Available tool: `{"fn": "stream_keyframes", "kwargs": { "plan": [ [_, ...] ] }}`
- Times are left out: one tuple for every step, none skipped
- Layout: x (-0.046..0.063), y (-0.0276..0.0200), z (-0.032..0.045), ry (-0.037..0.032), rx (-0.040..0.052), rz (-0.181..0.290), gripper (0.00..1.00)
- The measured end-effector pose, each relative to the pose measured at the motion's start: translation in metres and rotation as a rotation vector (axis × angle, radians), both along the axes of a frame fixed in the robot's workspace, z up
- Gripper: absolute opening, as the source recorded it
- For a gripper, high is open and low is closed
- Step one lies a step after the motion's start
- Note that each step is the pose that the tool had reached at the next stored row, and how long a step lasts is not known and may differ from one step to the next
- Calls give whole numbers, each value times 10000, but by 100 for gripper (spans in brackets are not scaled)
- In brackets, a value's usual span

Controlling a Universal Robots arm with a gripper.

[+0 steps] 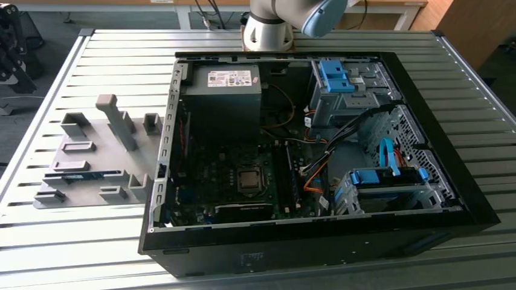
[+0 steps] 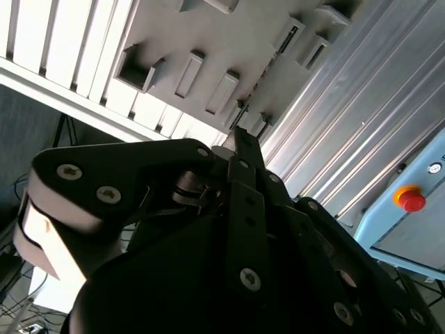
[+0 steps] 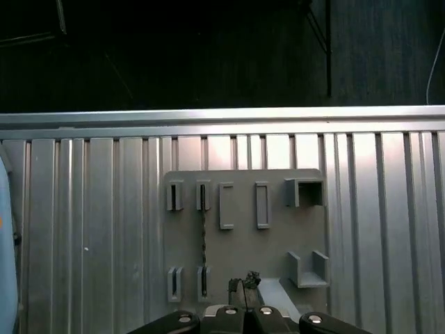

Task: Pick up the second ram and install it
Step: 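Pick up the second ram and move it above second insertion slot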

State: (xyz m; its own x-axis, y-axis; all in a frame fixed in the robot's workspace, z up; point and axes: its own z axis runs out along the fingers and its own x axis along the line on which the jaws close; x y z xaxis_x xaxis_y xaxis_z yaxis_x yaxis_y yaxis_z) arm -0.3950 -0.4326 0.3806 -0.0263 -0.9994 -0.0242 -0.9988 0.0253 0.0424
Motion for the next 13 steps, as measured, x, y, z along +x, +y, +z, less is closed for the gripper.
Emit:
{"fn": "stream_keyframes", "kwargs": {
  "plan": [
    [0, 0, 0, 0, 0, 145, 11],
    [-1, 0, 0, 1, 0, 266, 11],
    [-2, 0, 1, 1, 0, 333, 11],
    [-2, 0, 0, 1, 0, 346, 11],
    [-2, 0, 0, 0, 0, 346, 11],
    [-2, 0, 0, 0, 0, 353, 11],
    [-2, 0, 0, 0, 0, 361, 11],
    [-2, 0, 0, -1, 0, 361, 11],
    [-2, 0, 0, 0, 0, 361, 11],
    [-2, 0, 0, 0, 0, 362, 11],
    [-2, 0, 0, 0, 0, 362, 11],
    [-2, 0, 0, 0, 0, 362, 11],
    [-2, 0, 0, 0, 0, 363, 11]
  ]
}}
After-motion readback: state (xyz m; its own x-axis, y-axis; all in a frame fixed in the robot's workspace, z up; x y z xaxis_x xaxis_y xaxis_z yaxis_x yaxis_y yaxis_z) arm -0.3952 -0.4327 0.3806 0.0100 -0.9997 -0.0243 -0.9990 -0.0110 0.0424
